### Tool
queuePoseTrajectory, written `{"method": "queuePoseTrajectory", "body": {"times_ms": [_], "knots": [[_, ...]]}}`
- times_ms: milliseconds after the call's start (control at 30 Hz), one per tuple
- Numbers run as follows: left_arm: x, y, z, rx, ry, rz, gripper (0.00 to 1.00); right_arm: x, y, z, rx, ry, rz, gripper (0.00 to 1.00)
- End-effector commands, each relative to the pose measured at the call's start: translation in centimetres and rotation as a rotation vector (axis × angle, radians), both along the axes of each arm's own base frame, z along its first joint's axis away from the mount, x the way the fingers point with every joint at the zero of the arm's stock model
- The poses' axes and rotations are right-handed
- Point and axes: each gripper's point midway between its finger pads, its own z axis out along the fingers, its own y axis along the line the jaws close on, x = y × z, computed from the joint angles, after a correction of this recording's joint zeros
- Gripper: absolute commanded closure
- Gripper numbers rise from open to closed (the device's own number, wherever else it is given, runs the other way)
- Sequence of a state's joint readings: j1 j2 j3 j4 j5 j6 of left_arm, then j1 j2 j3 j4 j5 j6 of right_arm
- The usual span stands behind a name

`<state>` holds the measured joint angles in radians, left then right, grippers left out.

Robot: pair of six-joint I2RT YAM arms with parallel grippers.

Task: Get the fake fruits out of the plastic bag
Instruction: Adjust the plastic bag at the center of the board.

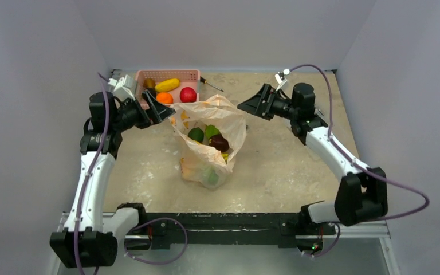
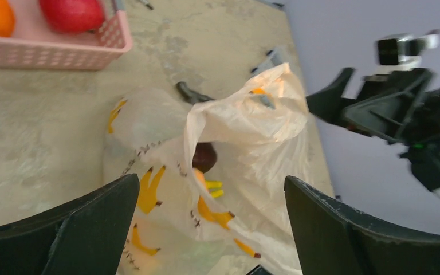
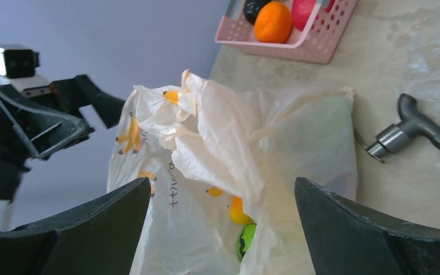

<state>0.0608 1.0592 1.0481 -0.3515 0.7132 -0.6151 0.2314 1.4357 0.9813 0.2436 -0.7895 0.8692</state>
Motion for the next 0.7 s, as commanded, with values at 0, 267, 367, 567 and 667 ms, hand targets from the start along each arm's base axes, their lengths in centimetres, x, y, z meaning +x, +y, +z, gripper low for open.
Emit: {"method": "queuePoseTrajectory", "body": {"times_ms": [0,267,367,567,667], "knots": [[-5.0,3.1,-3.8,0.320,0.118,0.159,0.00,-3.3,-3.1,-6.4,-0.419,0.086,-0.129,0.01],[-8.9,-3.2,3.8,0.313,-0.225,0.060,0.18,-6.2,-0.8,-6.7,-0.518,0.085,-0.297,0.01],[-8.7,-6.4,4.4,0.343,-0.310,-0.006,0.22,-6.8,-0.7,-7.7,-0.506,0.126,-0.359,0.01],[-7.8,-13.0,2.5,0.479,-0.319,-0.138,0.28,-7.4,1.1,-8.8,-0.470,0.122,-0.326,0.01],[-7.1,-14.3,0.1,0.518,-0.267,-0.167,0.35,-7.9,2.3,-9.1,-0.479,0.098,-0.291,0.06]]}}
